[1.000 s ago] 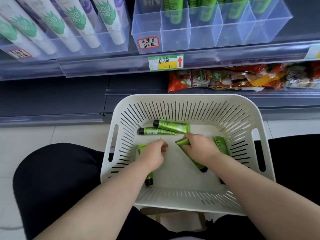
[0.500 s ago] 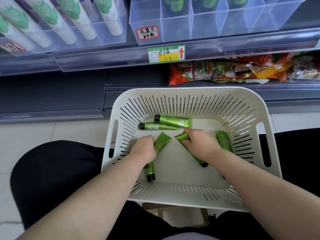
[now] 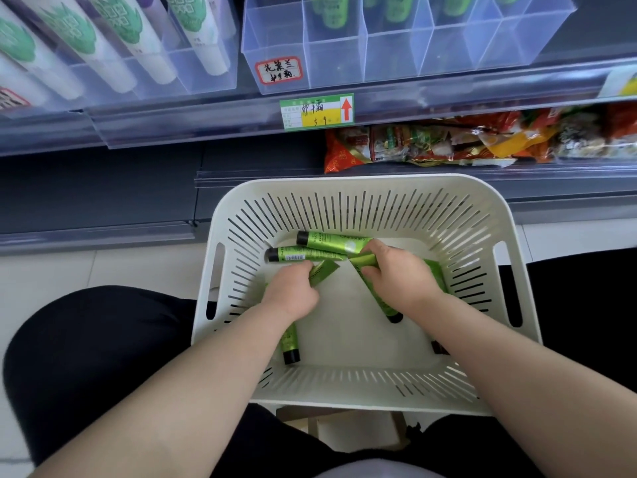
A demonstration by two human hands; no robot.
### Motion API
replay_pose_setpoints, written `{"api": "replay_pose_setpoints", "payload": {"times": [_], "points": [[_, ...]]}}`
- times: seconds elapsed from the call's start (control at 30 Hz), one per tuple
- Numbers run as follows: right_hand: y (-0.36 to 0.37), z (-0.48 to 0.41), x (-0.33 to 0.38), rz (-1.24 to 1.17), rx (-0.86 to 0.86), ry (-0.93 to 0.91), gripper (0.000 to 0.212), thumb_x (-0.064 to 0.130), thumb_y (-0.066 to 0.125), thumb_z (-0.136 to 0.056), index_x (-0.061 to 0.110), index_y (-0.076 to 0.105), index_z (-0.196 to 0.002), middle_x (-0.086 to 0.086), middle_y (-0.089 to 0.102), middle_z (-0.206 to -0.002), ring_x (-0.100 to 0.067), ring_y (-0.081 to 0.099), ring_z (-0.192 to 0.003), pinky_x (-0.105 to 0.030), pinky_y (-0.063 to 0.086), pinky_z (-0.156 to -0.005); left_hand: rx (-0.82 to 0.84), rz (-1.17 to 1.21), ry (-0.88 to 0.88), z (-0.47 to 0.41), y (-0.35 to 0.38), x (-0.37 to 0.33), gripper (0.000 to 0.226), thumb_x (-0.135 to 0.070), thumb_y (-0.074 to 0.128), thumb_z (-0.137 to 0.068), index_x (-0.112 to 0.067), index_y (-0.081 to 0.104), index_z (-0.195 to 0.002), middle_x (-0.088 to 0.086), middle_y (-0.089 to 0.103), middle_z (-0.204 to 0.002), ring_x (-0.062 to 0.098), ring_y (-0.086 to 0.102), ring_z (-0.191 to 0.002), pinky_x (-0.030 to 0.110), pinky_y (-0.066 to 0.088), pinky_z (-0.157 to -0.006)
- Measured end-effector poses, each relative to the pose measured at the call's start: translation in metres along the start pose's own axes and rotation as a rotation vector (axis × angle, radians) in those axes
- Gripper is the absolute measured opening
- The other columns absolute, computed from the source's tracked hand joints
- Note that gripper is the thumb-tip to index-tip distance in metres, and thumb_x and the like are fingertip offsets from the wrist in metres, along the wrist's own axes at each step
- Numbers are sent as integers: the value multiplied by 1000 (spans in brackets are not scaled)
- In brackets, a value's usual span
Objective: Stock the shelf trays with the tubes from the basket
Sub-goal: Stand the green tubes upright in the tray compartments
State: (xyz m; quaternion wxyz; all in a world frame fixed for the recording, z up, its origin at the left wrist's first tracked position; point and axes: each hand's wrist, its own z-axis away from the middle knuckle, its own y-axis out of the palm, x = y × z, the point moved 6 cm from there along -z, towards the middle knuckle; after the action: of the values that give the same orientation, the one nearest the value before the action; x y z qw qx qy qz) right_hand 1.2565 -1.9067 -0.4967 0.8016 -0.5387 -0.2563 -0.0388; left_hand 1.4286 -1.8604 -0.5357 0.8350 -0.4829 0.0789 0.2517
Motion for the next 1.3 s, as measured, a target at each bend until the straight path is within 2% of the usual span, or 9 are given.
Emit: {"api": "replay_pose_setpoints", "payload": {"times": [0.13,0.23,0.37,0.47,0.67,0.8,0.97,1.13,1.3], "points": [[-16,4,8,-9,-41,-27,23,30,53,-92,23,50,-113,-1,63,-87,-25,59,-77,-32,46,-59,-85,237,7,2,-26,-3,19,-32,61,-92,-14,59,-86,0,58,-77,21,57,-77,28,40,-62],[-36,10,16,-26,-102,-46,18,30,54,-91,26,52,-109,4,60,-81,-20,58,-72,-31,48,-58,-201,301,107,13,-52,-15,12,-26,68,-87,-25,64,-99,-7,65,-90,13,60,-84,26,45,-69],[-80,17,33,-79,-247,-87,16,28,55,-89,27,56,-106,5,59,-96,-19,59,-84,-35,51,-69,-355,361,215,31,-96,-44,14,-24,71,-85,-30,61,-93,-13,64,-81,4,59,-74,20,42,-64],[-123,24,49,-80,-368,-128,17,26,57,-89,25,58,-105,2,61,-99,-21,59,-82,-33,49,-65,-454,372,288,46,-136,-70,9,-26,66,-89,-33,60,-91,-16,59,-74,-2,54,-67,9,35,-59],[-212,36,84,-66,-560,-216,19,23,55,-89,24,57,-107,3,58,-90,-26,58,-82,-36,48,-65,-618,394,427,82,-226,-116,25,-19,62,-92,-16,66,-117,0,68,-105,19,64,-94,40,54,-86],[-259,32,109,-45,-648,-270,22,24,54,-91,22,56,-113,-1,61,-96,-24,55,-78,-34,46,-61,-803,294,456,97,-292,-143,24,-17,58,-94,-18,68,-116,4,70,-102,20,64,-87,30,50,-81],[-302,15,139,-52,-741,-333,26,22,52,-94,20,55,-119,-3,61,-104,-20,49,-72,-32,43,-59,-964,212,419,90,-361,-163,26,-16,54,-94,-17,69,-115,7,70,-105,27,61,-98,32,46,-83],[-320,-11,155,-51,-760,-377,24,21,51,-95,21,55,-118,0,57,-101,-21,53,-70,-36,49,-62,-989,143,389,52,-393,-168,27,-14,53,-94,-18,68,-117,4,67,-111,15,54,-94,20,33,-73],[-323,-38,152,-30,-757,-385,24,21,53,-93,24,56,-116,2,60,-96,-17,50,-74,-29,39,-56,-891,43,387,4,-404,-173,25,-13,56,-95,-16,68,-116,10,65,-112,20,56,-89,23,38,-75]]}}
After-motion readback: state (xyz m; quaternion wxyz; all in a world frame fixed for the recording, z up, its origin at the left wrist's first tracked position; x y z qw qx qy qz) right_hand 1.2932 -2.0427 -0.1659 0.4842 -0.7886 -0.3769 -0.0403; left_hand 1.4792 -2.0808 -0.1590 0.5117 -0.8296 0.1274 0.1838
